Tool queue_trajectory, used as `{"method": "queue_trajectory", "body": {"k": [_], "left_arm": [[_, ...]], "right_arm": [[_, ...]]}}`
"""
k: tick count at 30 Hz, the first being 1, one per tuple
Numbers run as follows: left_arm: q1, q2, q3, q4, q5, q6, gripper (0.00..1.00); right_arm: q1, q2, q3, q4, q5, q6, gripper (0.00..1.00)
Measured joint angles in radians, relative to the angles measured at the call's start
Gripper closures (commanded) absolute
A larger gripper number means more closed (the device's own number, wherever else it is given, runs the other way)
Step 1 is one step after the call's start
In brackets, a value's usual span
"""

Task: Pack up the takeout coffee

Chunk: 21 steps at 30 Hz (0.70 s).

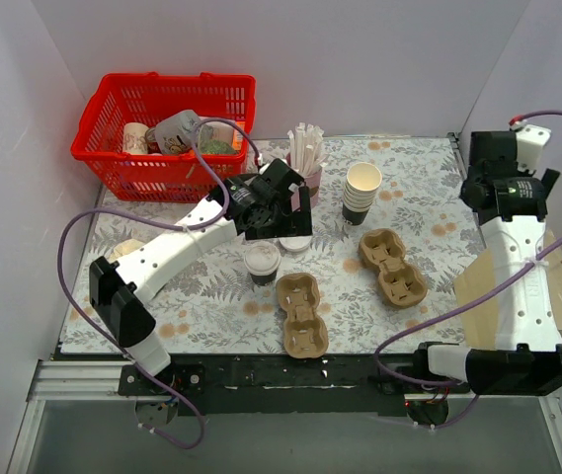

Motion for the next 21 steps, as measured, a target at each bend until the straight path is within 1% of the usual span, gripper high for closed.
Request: {"method": "queue_trajectory", "body": {"k": [4, 6, 8, 9, 11, 12, 14, 15, 18, 19, 21], "left_arm": [[0.0, -0.026, -0.002, 0.006, 0.013, 0.002, 0.02], [0.0, -0.034, -0.014, 0.011, 0.021, 0.001, 0.02], [0.0, -0.046, -0.041, 0.023, 0.034, -0.003, 0.02], [0.0, -0.058, -0.069, 0.032, 0.04, -0.008, 0.02], [0.0, -0.073, -0.109, 0.032, 0.051, -0.016, 0.02], [0.0, -0.078, -0.125, 0.029, 0.055, -0.021, 0.02], [0.0, -0.083, -0.143, 0.029, 0.062, -0.031, 0.02], [0.0, -0.086, -0.149, 0.031, 0.064, -0.036, 0.02], [0.0, -0.109, -0.169, 0.036, 0.067, -0.047, 0.02], [0.0, -0.122, -0.175, 0.037, 0.067, -0.05, 0.02], [0.0, -0.15, -0.183, 0.041, 0.066, -0.053, 0.02]], "right_arm": [[-0.144, -0.007, -0.039, -0.033, 0.0, -0.026, 0.02], [-0.172, -0.023, -0.092, -0.046, -0.009, -0.031, 0.03], [-0.185, -0.04, -0.15, -0.06, -0.024, -0.037, 0.07], [-0.19, -0.048, -0.18, -0.064, -0.035, -0.038, 0.12], [-0.197, -0.062, -0.231, -0.08, -0.073, -0.044, 0.19], [-0.2, -0.068, -0.248, -0.087, -0.095, -0.047, 0.32], [-0.201, -0.081, -0.262, -0.097, -0.139, -0.05, 0.5], [-0.201, -0.09, -0.262, -0.096, -0.162, -0.05, 0.64], [-0.201, -0.131, -0.259, -0.095, -0.227, -0.044, 0.76], [-0.201, -0.141, -0.249, -0.099, -0.249, -0.042, 0.77], [-0.201, -0.147, -0.206, -0.111, -0.291, -0.051, 0.85]]}}
